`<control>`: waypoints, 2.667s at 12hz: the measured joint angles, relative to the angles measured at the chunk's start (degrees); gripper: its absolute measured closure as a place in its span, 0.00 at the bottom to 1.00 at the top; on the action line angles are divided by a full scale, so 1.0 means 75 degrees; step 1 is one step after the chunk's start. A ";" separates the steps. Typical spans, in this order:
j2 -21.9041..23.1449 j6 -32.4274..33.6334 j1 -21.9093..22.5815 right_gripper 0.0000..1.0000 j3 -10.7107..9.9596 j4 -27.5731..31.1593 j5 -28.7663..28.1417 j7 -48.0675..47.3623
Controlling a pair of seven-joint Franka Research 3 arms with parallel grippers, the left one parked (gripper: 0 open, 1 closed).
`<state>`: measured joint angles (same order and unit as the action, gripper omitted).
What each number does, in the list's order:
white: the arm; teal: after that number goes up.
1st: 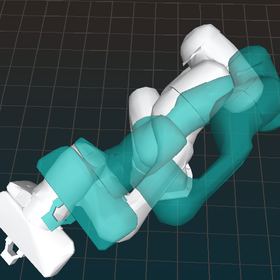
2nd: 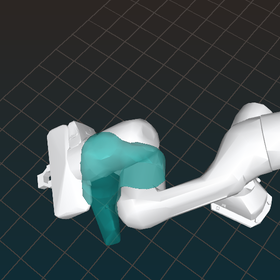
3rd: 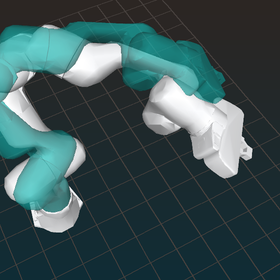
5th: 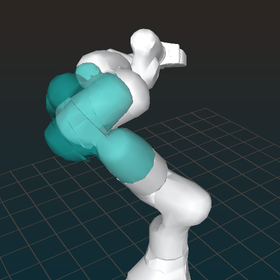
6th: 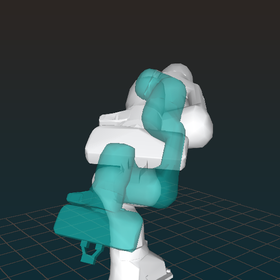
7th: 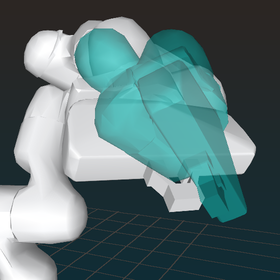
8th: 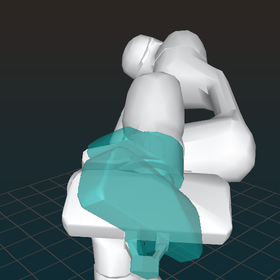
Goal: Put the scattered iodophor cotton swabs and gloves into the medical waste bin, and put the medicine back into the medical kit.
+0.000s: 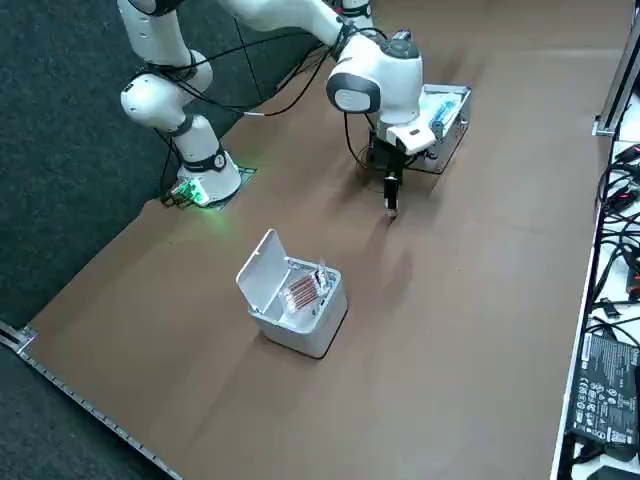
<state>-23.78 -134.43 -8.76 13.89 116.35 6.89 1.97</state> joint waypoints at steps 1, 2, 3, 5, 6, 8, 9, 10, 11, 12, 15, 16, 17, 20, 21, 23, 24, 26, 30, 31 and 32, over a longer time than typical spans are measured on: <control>-0.0032 -0.0074 -0.0002 0.02 -0.0005 0.0043 0.0000 0.0000; -0.0083 -0.0141 -0.0002 0.05 -0.0007 0.0056 0.0000 0.0000; -0.0139 -0.0191 -0.0003 0.07 -0.0011 0.0060 0.0000 0.0000; -0.0224 -0.0243 -0.0013 0.11 -0.0022 0.0060 0.0000 -0.0001; -0.0248 -0.0260 -0.0018 0.22 -0.0027 0.0060 0.0000 -0.0001; -0.0270 -0.0269 -0.0027 0.27 -0.0040 0.0060 0.0000 -0.0028; -0.0269 -0.0269 -0.0033 0.32 -0.0046 0.0058 0.0000 -0.0140; -0.0269 -0.0269 -0.0034 0.44 -0.0047 0.0047 0.0000 -0.0278; -0.0263 -0.0271 -0.0029 0.58 -0.0045 0.0021 0.0000 -0.0401; -0.0230 -0.0291 -0.0010 0.61 -0.0015 -0.0102 0.0000 -0.0727; 0.0032 0.0067 0.0045 0.61 0.0119 -0.0545 0.0000 -0.1317; 0.0159 0.0398 0.0077 0.61 0.0232 -0.0815 0.0000 -0.1637; 0.0275 0.0794 0.0105 0.61 0.0394 -0.1145 0.0000 -0.1997; 0.0477 0.1786 0.0226 0.61 0.0949 -0.2132 -0.0002 -0.3087; 0.0490 0.1897 0.0341 0.61 0.1045 -0.2351 -0.0003 -0.3412; 0.0436 0.1932 0.0746 0.61 0.1096 -0.2633 -0.0015 -0.4044; 0.0344 0.1931 0.1012 0.61 0.1101 -0.2781 -0.0016 -0.4442; 0.0059 0.1928 0.1524 0.61 0.1106 -0.3147 -0.0016 -0.5141; -0.0601 0.1923 0.2333 0.61 0.1101 -0.3530 -0.0022 -0.6258; -0.0728 0.1919 0.2501 0.61 0.1085 -0.3537 0.0016 -0.6459; -0.0855 0.1914 0.2649 0.61 0.1060 -0.3538 0.0132 -0.6617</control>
<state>-30.19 -120.07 11.11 21.84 89.81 7.88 -47.66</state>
